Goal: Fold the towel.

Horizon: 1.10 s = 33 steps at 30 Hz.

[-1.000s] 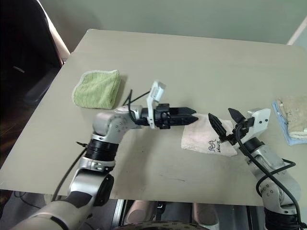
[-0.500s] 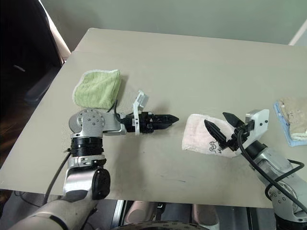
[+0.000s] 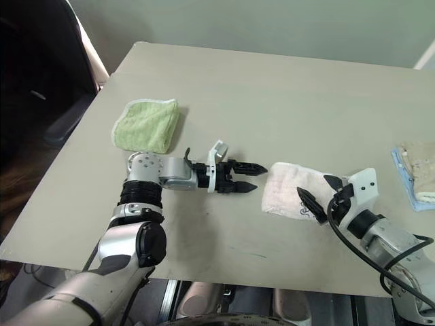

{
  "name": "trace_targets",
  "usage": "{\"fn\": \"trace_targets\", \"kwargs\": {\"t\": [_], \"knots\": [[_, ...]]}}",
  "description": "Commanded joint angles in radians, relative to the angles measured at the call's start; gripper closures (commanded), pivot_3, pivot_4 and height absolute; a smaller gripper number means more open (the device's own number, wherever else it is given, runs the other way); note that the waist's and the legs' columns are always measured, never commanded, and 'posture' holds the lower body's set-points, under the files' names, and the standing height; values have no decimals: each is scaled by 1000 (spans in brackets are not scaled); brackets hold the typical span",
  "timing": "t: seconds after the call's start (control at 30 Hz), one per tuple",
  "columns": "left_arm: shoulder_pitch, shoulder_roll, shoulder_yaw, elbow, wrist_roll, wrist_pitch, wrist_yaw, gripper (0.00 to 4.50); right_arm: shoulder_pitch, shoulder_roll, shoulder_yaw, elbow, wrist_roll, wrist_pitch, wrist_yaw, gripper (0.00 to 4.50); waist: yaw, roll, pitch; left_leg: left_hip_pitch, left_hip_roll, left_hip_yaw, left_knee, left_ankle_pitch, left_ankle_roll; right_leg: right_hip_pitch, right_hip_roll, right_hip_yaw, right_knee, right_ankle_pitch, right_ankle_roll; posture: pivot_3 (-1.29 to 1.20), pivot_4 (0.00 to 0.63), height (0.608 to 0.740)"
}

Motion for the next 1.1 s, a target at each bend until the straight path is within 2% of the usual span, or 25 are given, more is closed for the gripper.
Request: {"fn": "trace_targets", "kwargs": {"t": [0.03,0.13,0.23,0.33,0.47,0.63,0.77,0.9,1.1], "knots": [[-7,-73,-89,79,-39,28,34,14,1,-33,-32,-12,-35,-2,14,0,5,1,0,1,0,0,0,-1,0,1,0,0,-1,0,0,0,150,728],[2,-103,-143,92,-26,28,40,14,-7,-36,-17,23,-85,-9,-3,0,17,1,0,3,-6,-1,0,-4,4,6,-1,1,-2,-3,1,0,150,728],[4,-153,-126,102,36,28,54,14,-13,-19,2,34,-123,-6,-18,0,31,4,-1,5,-14,-2,0,-6,9,8,-9,0,-2,-4,0,0,150,728],[-19,-206,-112,94,77,28,36,14,-17,2,12,33,-140,0,-28,0,47,5,-2,6,-24,-2,0,-7,19,10,-16,-1,-3,-9,8,0,150,728],[-64,-287,-74,94,116,16,27,14,-10,20,-13,25,-149,5,-38,0,66,6,-1,5,-40,-2,2,-12,28,12,-32,-5,-4,-15,17,0,150,728],[-119,-364,-52,96,150,16,15,14,21,10,-82,22,-163,5,-34,0,64,5,0,1,-53,4,7,-16,38,17,-47,-8,-5,-18,27,0,150,728],[-124,-381,-65,108,187,-13,1,14,59,4,-173,2,-125,12,-2,0,64,6,1,1,-53,4,6,-16,38,17,-48,-8,-8,-17,30,0,150,728],[-127,-382,-66,101,203,-9,-21,14,155,-37,-289,-18,-75,24,93,0,63,5,1,1,-53,3,6,-17,38,18,-48,-6,-7,-18,31,0,150,728],[-131,-375,-131,58,244,-33,-82,14,256,-117,-336,-14,-84,27,197,0,60,4,3,1,-53,2,6,-18,37,19,-48,-4,-7,-19,31,0,150,728]]}}
